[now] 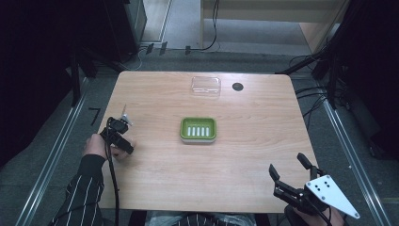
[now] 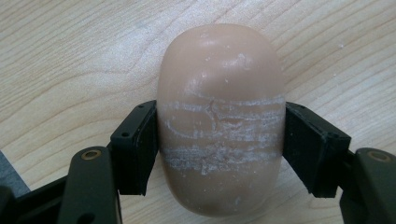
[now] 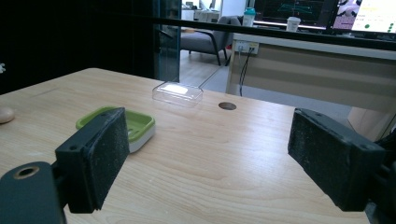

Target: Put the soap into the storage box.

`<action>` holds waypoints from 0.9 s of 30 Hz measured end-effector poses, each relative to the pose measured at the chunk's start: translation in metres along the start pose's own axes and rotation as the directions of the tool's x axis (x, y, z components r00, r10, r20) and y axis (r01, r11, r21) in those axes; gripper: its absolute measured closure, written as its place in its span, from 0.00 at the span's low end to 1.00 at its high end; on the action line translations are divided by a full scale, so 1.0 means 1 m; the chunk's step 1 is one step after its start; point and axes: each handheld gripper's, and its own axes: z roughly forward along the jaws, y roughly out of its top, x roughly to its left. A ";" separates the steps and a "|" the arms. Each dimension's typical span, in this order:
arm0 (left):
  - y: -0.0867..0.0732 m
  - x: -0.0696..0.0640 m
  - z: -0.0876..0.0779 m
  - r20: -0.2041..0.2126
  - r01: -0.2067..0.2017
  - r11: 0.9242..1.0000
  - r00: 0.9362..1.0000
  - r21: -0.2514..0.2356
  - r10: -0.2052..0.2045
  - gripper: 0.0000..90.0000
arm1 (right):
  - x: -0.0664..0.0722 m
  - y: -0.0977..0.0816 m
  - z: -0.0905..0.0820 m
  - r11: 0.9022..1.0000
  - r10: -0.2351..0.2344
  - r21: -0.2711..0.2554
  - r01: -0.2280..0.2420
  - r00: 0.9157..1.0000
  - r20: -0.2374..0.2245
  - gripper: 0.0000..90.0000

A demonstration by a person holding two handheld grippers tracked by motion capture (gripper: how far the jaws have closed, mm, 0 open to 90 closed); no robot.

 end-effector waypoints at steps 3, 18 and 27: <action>0.001 0.000 0.001 -0.002 -0.004 1.000 1.000 0.009 0.004 0.36 | 0.000 0.000 0.000 1.000 -0.002 0.000 0.002 1.000 0.000 0.15; 0.000 0.001 0.003 0.005 0.007 1.000 1.000 0.011 -0.007 0.37 | 0.000 0.000 0.000 1.000 0.000 0.000 0.000 1.000 0.001 0.15; -0.002 0.002 0.003 0.014 -0.007 1.000 1.000 -0.005 0.007 0.37 | 0.000 0.000 0.000 1.000 0.000 -0.001 0.000 1.000 0.001 0.15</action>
